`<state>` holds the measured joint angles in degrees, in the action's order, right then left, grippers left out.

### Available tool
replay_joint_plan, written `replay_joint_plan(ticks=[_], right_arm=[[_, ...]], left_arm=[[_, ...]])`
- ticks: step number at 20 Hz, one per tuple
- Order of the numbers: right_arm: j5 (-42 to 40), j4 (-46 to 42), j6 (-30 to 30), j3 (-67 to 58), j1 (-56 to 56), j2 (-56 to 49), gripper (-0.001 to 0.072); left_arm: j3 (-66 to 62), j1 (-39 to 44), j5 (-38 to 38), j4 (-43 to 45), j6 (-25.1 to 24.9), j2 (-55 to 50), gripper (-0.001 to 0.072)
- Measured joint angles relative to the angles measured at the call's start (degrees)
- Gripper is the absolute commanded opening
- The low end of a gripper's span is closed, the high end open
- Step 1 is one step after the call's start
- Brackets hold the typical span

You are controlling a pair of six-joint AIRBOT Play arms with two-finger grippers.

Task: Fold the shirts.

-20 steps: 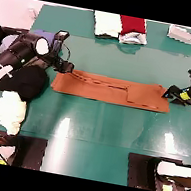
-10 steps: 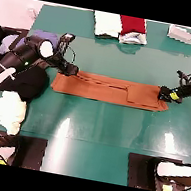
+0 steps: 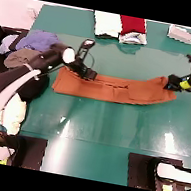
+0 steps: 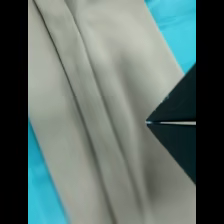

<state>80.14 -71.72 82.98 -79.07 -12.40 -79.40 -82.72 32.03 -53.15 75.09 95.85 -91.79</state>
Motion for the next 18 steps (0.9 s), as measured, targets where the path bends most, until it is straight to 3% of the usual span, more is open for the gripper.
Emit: replay_joint_plan(ticks=[8, 18], right_arm=[[4.8, 1.6, 4.9, -12.4, 11.4, 6.2, 0.0020], [2.4, 4.5, 9.4, -18.1, 24.5, 6.5, 0.0020]], left_arm=[[-13.0, 5.8, 1.7, -6.1, -2.0, -15.2, 0.0020], [-14.9, 3.3, 0.0, -6.5, -2.1, -15.7, 0.0021]])
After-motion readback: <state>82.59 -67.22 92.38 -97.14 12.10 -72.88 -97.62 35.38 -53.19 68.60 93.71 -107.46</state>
